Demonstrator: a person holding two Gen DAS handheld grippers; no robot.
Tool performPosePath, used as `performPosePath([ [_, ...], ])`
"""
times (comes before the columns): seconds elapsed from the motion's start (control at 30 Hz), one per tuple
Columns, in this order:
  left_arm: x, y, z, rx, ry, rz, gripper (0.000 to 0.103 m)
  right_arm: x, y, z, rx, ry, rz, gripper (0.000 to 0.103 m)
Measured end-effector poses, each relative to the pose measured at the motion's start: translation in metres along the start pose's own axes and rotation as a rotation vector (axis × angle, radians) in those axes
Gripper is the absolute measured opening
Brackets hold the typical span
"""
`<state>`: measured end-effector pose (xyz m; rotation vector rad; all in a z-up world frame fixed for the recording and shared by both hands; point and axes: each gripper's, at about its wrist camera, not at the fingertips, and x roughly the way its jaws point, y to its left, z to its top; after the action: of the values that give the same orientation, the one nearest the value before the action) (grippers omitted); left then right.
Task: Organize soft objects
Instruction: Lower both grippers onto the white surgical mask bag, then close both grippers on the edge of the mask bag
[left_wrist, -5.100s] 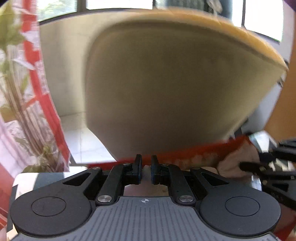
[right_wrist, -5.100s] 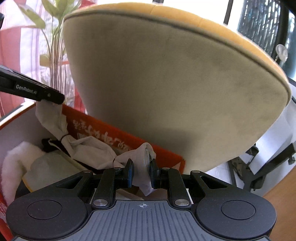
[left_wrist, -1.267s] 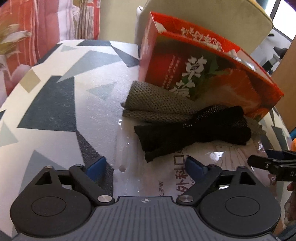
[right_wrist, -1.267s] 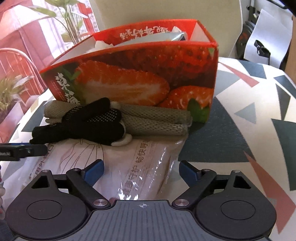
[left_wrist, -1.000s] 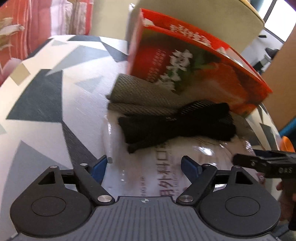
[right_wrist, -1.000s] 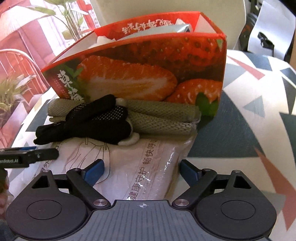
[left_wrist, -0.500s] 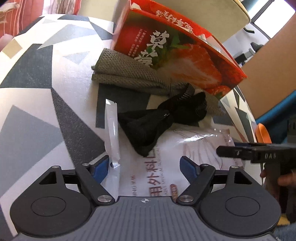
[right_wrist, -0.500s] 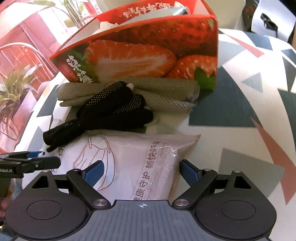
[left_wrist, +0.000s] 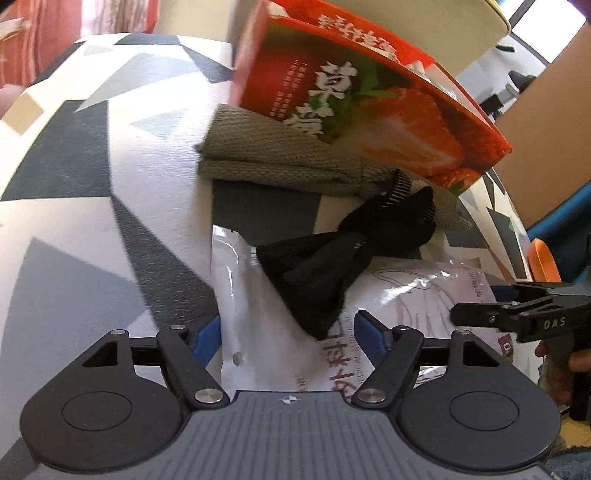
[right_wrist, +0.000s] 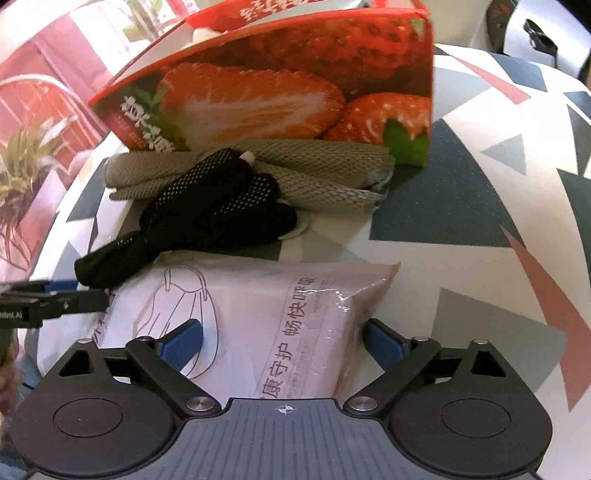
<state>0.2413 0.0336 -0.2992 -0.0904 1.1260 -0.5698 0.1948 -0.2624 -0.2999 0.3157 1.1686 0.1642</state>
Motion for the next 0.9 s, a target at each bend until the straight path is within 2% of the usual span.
performPosePath([
  [0.07, 0.002, -0.004, 0.0, -0.003, 0.016, -0.039, 0.076, 0.001, 0.003, 0.0, -0.007, 0.01, -0.008, 0.094],
  [0.17, 0.003, -0.012, -0.001, 0.008, 0.02, -0.032, 0.076, 0.001, 0.006, 0.0, 0.004, 0.012, 0.009, 0.092],
  [0.27, -0.002, -0.008, -0.002, -0.033, 0.011, -0.063, 0.076, -0.004, 0.009, -0.001, -0.009, 0.01, 0.013, 0.089],
  [0.33, -0.008, -0.006, -0.001, -0.045, -0.01, -0.085, 0.076, -0.011, 0.01, -0.001, -0.017, -0.005, 0.022, 0.088],
  [0.5, -0.033, -0.011, 0.005, -0.015, -0.092, -0.115, 0.076, -0.038, 0.013, 0.006, -0.062, -0.092, 0.042, 0.077],
  [0.6, -0.053, -0.013, 0.012, 0.0, -0.163, -0.132, 0.076, -0.059, 0.019, 0.013, -0.123, -0.172, 0.026, 0.07],
  [0.7, -0.065, -0.017, 0.018, 0.025, -0.222, -0.13, 0.076, -0.077, 0.027, 0.019, -0.203, -0.249, 0.01, 0.067],
  [0.8, -0.064, -0.019, 0.019, 0.038, -0.208, -0.107, 0.076, -0.084, 0.034, 0.022, -0.305, -0.279, -0.028, 0.059],
  [0.9, -0.062, -0.017, 0.016, 0.029, -0.2, -0.103, 0.071, -0.079, 0.036, 0.021, -0.381, -0.263, -0.066, 0.049],
])
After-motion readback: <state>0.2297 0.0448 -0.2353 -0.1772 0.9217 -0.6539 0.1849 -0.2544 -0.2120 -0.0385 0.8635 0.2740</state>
